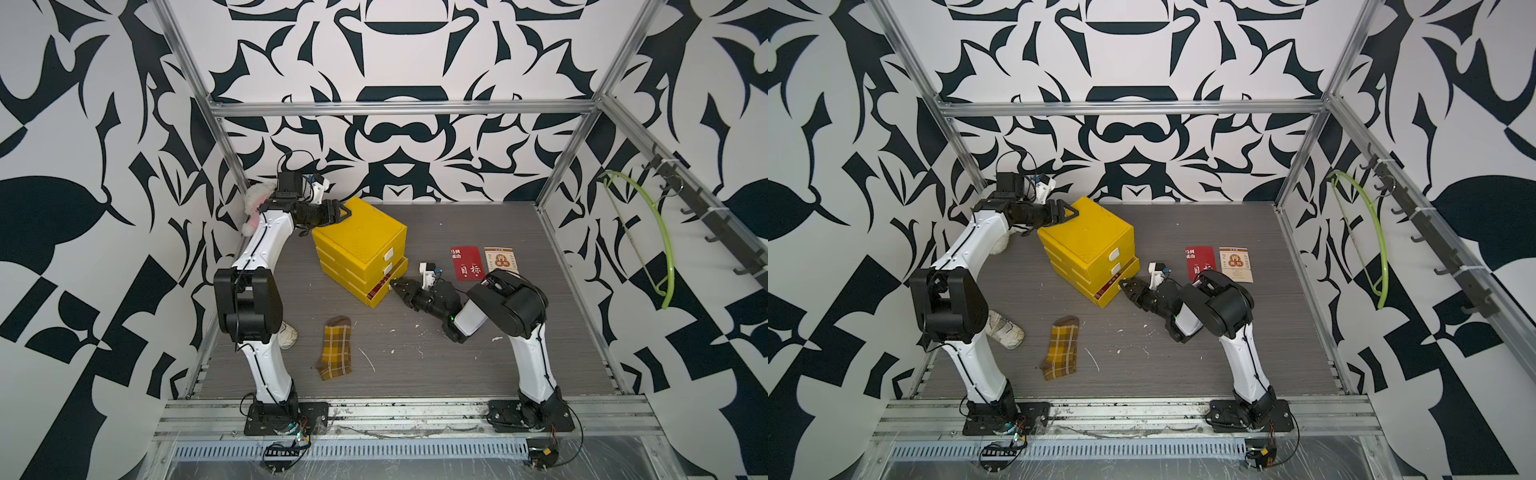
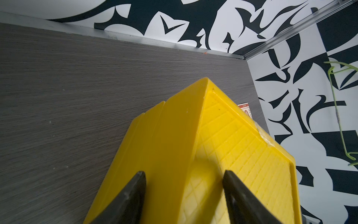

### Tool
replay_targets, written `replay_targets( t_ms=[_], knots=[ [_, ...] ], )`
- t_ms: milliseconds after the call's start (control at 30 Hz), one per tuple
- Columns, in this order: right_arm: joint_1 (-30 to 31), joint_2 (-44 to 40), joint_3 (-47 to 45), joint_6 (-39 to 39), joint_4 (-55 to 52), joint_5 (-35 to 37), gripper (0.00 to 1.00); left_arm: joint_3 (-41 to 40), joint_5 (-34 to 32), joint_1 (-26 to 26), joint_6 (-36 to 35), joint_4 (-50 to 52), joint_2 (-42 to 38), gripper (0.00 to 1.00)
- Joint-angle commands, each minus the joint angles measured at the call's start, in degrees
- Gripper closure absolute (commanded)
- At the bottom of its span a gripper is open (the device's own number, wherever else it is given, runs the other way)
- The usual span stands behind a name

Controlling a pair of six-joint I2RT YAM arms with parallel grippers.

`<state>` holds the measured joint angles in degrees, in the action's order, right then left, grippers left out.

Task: Take the postcards out of the drawer
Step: Open the drawer in the storage box.

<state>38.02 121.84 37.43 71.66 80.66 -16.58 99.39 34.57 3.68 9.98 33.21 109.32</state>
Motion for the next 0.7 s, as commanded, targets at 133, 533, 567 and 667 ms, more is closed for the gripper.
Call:
replay_targets(
  t_ms=[133,533,567,667],
  knots=[
    [0.7,-5.0,-6.2,-1.4,1.2,0.0,0.65,-0.7,-1.4,0.4,-1.1,5.2,1.3,0.32],
    [1.1,-9.9,-14.3,-0.9,1.2,1.2,0.65,-0.6,-1.6,0.4,-1.1,5.4,1.3,0.32],
    [1.1,-10.2,-14.9,-0.7,1.2,1.3,0.65,-0.7,-1.6,0.4,-1.1,5.4,1.3,0.32],
    [1.1,-11.4,-16.9,-0.6,1.3,1.8,0.65,-0.8,-1.7,0.4,-1.3,5.4,1.2,0.32]
  ],
)
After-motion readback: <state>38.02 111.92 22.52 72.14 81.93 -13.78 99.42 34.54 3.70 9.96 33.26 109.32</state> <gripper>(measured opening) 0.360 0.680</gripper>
